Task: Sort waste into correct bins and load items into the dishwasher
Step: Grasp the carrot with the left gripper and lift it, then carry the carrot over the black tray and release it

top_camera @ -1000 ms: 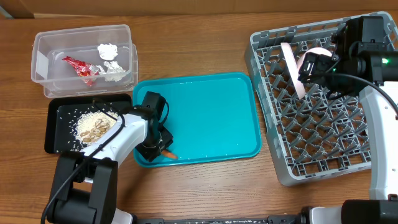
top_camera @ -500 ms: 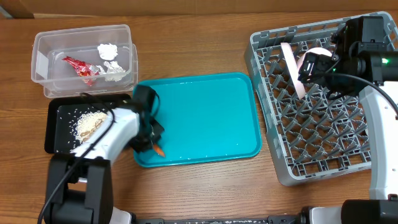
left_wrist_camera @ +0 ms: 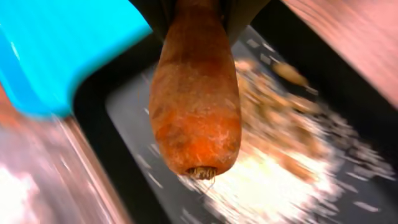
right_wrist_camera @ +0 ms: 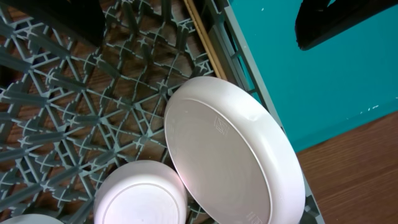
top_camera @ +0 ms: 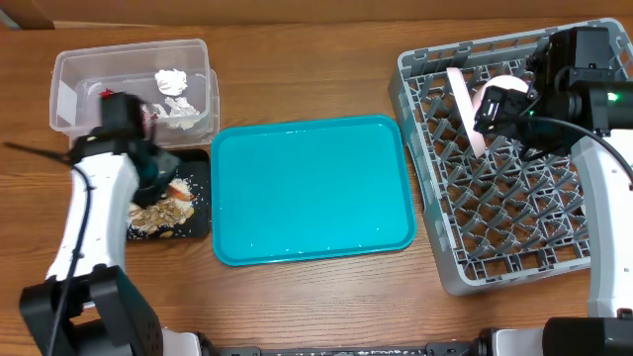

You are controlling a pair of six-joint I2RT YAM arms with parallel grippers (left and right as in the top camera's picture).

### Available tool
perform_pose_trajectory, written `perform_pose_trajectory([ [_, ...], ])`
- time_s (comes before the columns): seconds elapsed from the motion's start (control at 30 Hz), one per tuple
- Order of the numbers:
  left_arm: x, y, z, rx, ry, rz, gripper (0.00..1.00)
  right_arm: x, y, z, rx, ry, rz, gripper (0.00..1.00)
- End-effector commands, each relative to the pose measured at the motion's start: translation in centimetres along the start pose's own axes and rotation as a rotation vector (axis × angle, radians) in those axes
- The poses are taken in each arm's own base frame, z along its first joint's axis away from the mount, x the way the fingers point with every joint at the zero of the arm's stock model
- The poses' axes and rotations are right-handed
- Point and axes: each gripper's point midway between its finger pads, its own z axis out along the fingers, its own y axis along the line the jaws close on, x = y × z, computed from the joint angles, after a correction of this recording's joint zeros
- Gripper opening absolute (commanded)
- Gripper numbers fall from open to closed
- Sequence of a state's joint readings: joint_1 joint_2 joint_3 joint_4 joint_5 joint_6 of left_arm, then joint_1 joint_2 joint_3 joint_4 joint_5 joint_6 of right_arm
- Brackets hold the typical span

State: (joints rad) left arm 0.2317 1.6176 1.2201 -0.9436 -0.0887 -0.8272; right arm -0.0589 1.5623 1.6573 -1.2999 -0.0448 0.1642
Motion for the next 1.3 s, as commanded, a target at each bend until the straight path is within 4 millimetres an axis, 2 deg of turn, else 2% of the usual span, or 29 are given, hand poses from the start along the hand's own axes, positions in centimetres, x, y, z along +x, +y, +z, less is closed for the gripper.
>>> perform_pose_trajectory([
  [0.0, -2.9, 3.4, 0.5, -0.099, -0.070, -0.054, 0.04, -0.6, 0.1, -1.0, -0.009, -0.035, 0.009, 1.00],
  [0.1, -4.2, 5.6, 1.8, -0.170, -0.080, -0.099, 0.04, -0.6, 0.1, -1.0, -0.009, -0.035, 0.009, 1.00],
  [0.23, -5.3, 7.0, 4.3, -0.218, -0.063, -0.101, 0.04, -0.6, 0.1, -1.0, -0.009, -0.035, 0.009, 1.00],
  [0.47, -5.7, 8.4, 7.7, -0.262, -0.019, -0.128, 0.05, -0.2, 0.0, -1.0, -0.005, -0.021, 0.010, 1.00],
  [0.63, -5.5, 8.7, 8.8, -0.277, 0.000, -0.128, 0.14, -0.2, 0.0, -1.0, -0.005, -0.021, 0.010, 1.00],
  [0.7, -5.5, 8.7, 8.9, -0.276, -0.001, -0.128, 0.27, -0.2, 0.0, -1.0, -0.005, -0.021, 0.010, 1.00],
  [0.8, -5.5, 8.4, 8.9, -0.265, 0.007, -0.092, 0.58, -0.2, 0.0, -1.0, -0.005, -0.021, 0.010, 1.00],
  [0.87, -5.6, 8.2, 8.8, -0.252, 0.015, -0.066, 0.71, -0.2, 0.0, -1.0, -0.005, -0.021, 0.010, 1.00],
  [1.0, -6.3, 7.1, 7.3, -0.224, 0.032, -0.049, 0.80, -0.4, 0.0, -1.0, -0.006, -0.029, 0.009, 1.00],
  [1.1, -7.9, 5.1, 4.7, -0.150, 0.013, -0.033, 0.83, -1.8, 0.3, -1.1, -0.013, -0.086, 0.005, 1.00],
  [1.2, -9.6, 1.8, 0.9, -0.027, -0.032, 0.033, 0.85, -4.2, 1.3, -1.5, -0.058, -0.184, -0.006, 1.00],
  [1.27, -10.3, -1.4, -2.2, 0.097, -0.071, 0.137, 0.88, -5.9, 3.9, -2.1, -0.183, -0.255, -0.077, 1.00],
])
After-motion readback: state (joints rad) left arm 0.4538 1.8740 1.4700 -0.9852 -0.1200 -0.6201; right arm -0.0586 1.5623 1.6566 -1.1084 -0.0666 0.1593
